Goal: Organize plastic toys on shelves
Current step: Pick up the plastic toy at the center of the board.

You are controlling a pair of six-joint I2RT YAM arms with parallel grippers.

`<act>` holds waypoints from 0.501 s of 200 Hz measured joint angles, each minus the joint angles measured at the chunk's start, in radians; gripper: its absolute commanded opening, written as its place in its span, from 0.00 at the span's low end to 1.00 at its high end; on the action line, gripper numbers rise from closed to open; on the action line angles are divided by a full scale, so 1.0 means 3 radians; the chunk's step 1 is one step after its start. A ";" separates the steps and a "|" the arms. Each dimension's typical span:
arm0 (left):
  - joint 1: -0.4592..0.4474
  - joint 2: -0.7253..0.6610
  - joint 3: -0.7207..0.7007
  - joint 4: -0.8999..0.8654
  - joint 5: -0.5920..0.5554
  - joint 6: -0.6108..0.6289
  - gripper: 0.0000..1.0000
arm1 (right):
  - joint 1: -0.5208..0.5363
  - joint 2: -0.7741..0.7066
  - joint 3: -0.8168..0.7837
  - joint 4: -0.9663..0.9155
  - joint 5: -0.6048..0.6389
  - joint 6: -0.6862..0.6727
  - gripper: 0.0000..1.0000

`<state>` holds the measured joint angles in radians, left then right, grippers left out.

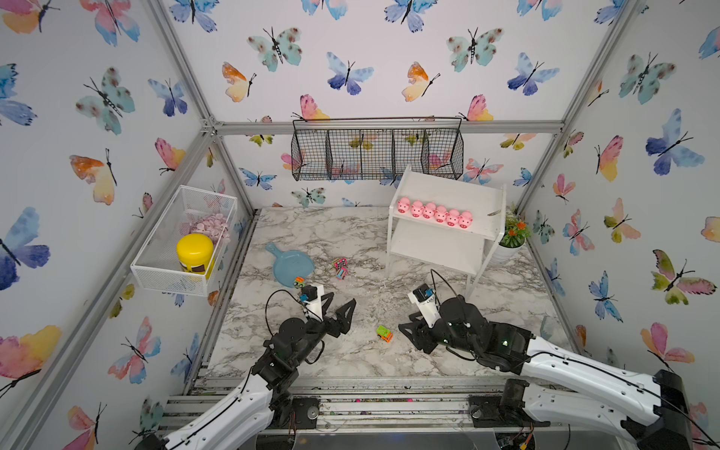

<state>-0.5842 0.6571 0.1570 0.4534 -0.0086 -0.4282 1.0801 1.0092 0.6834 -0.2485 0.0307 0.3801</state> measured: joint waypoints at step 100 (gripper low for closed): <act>0.0399 -0.0004 0.0558 -0.1239 -0.0238 -0.0381 0.94 | 0.0005 0.2084 0.0776 -0.0047 -0.0038 -0.0058 0.70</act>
<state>-0.4644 0.6559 0.3244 0.0818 -0.0799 -0.5426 1.0817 1.6344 0.9161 -0.2626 0.0193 0.3626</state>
